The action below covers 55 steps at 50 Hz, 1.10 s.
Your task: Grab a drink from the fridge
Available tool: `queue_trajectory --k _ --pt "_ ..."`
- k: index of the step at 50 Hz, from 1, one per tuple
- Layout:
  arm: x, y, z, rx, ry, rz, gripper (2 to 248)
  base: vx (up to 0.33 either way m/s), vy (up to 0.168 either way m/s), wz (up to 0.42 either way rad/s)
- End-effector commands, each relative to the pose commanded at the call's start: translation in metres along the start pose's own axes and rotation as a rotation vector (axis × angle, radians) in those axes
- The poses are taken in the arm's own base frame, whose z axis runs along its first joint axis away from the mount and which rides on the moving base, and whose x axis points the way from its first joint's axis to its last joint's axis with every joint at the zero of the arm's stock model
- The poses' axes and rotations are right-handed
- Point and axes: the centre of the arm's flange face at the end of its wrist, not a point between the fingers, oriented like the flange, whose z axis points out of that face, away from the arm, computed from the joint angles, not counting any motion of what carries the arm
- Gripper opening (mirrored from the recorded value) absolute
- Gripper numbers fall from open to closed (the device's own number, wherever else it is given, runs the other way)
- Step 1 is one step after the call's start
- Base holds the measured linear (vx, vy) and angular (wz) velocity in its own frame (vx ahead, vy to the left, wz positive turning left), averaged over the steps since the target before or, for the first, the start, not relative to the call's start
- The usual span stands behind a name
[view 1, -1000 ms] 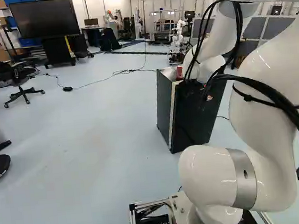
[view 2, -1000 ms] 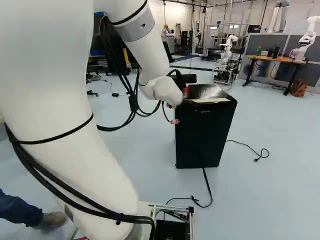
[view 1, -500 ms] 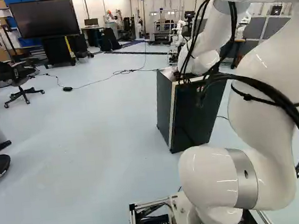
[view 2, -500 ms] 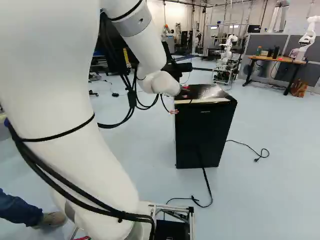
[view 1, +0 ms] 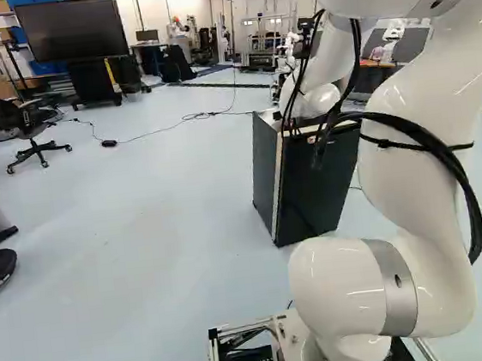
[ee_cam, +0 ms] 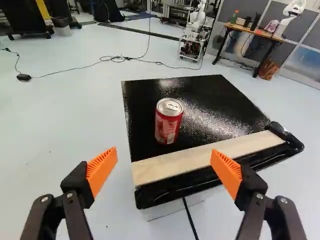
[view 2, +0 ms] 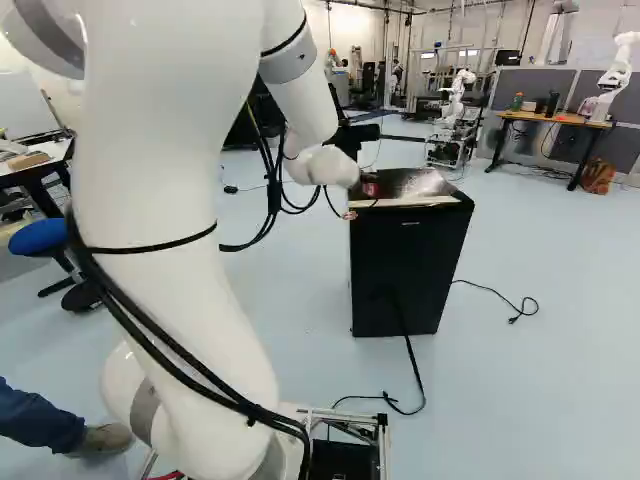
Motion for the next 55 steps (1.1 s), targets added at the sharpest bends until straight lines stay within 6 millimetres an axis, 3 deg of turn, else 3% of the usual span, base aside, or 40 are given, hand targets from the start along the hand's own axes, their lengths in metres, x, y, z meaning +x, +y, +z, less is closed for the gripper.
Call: queue_trajectory --k 30,55 --pt "0.006 -0.006 0.071 0.018 0.095 -0.005 247 0.0 0.0 0.0" --pt "0.012 0.016 0.09 -0.012 0.151 0.007 247 0.0 0.0 0.0"
